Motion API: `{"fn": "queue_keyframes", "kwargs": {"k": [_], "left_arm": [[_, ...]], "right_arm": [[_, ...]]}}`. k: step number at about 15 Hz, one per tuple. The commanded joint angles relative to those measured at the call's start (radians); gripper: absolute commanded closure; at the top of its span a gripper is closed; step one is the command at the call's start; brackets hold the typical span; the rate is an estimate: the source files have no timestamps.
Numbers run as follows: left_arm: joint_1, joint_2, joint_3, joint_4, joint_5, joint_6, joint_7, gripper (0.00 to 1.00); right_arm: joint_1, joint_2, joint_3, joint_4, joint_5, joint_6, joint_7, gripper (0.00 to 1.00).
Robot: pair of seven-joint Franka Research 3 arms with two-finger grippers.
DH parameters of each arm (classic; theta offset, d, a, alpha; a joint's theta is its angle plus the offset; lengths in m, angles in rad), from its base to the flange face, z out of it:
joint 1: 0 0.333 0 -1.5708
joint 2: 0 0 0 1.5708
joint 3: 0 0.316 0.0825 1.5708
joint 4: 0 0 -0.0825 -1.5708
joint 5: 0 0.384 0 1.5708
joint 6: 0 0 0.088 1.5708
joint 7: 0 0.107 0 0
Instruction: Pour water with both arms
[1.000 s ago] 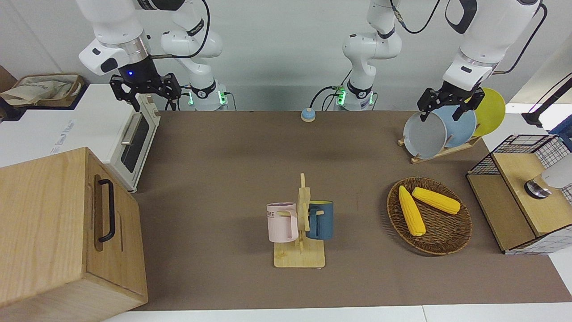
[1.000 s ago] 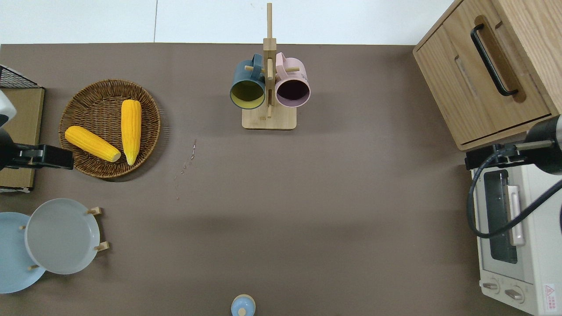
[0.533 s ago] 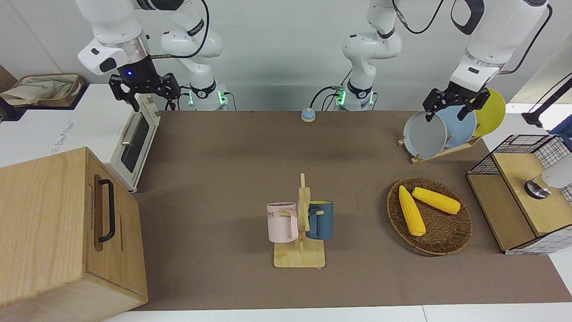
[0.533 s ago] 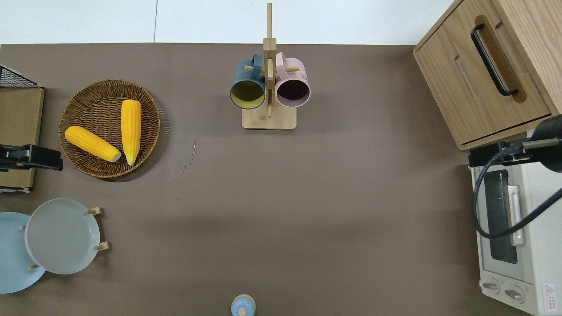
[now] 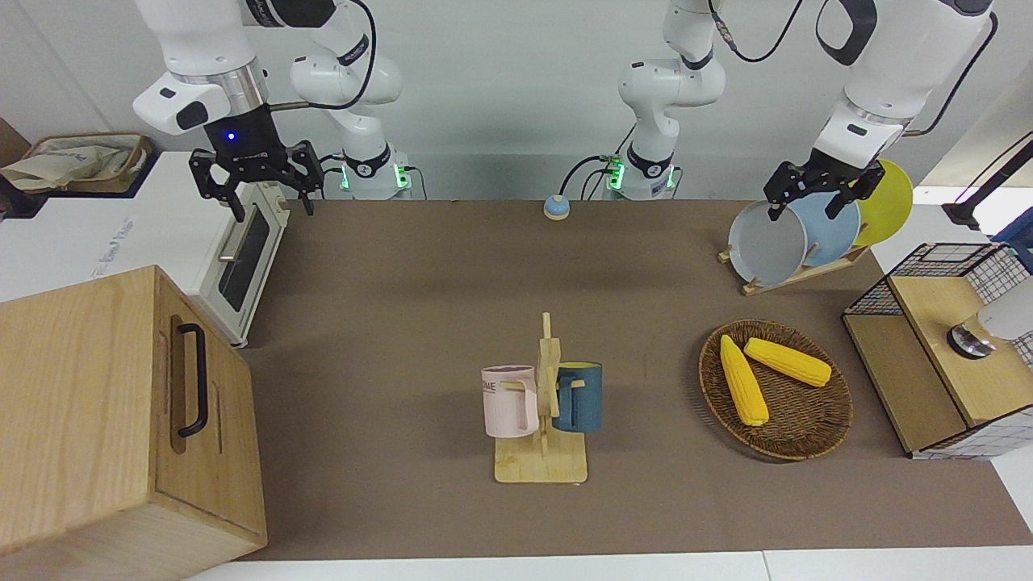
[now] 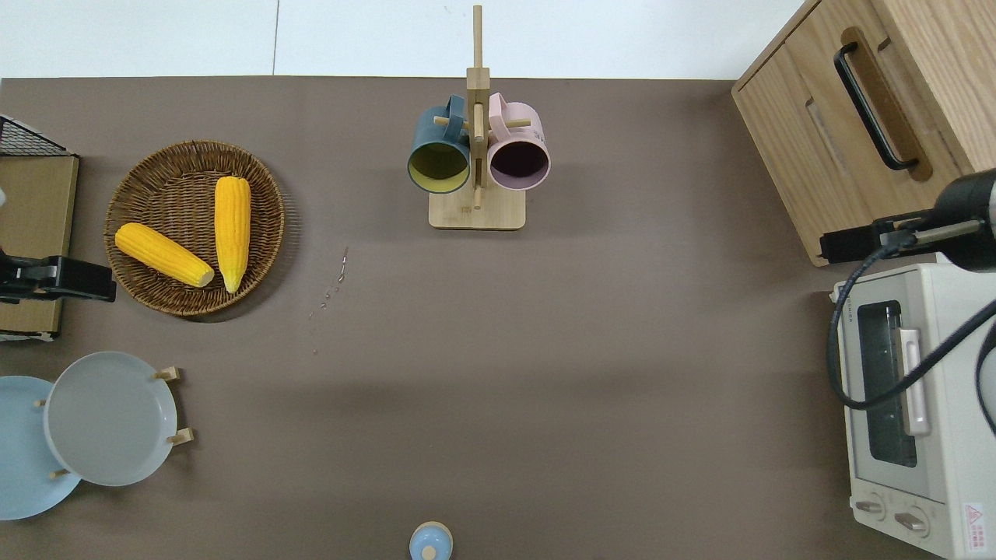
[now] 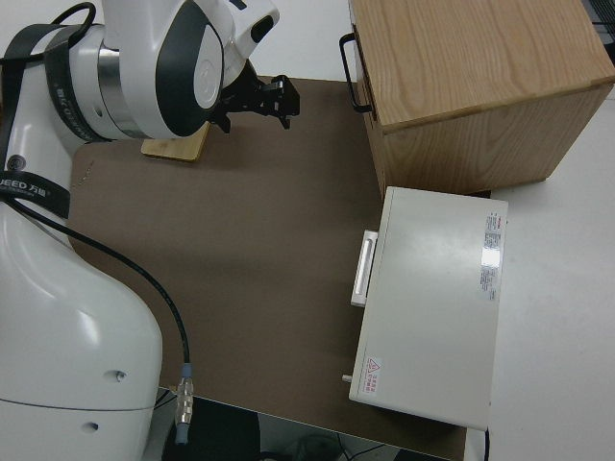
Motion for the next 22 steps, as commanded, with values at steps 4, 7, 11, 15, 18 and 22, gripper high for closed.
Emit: {"fn": "queue_keyframes", "kwargs": {"k": [4,7,11,15,18,22], "left_arm": [[0.007,-0.014,0.032,-0.006,-0.016,-0.07,0.01,0.0],[0.024,-0.014,0.037,-0.005,-0.033,-0.07,0.01,0.0],[0.048,-0.014,0.039,-0.005,-0.039,-0.069,0.042,0.0],[0.123,-0.002,0.04,0.032,-0.037,-0.058,0.203,0.0],[0.206,0.002,0.04,0.034,-0.037,-0.037,0.312,0.0],[0.286,0.015,0.04,0.04,-0.036,0.008,0.438,0.0]], "right_arm": [[0.013,0.007,0.027,-0.143,0.017,0.284,-0.044,0.009],[0.063,0.041,0.03,-0.159,0.014,0.404,-0.046,0.009],[0.125,0.087,0.033,-0.148,0.0,0.523,-0.116,0.009],[0.126,0.12,0.058,-0.145,-0.023,0.609,-0.253,0.009],[0.138,0.143,0.095,-0.143,-0.132,0.639,-0.251,0.009],[0.155,0.179,0.102,-0.117,-0.165,0.652,-0.251,0.009]]}}
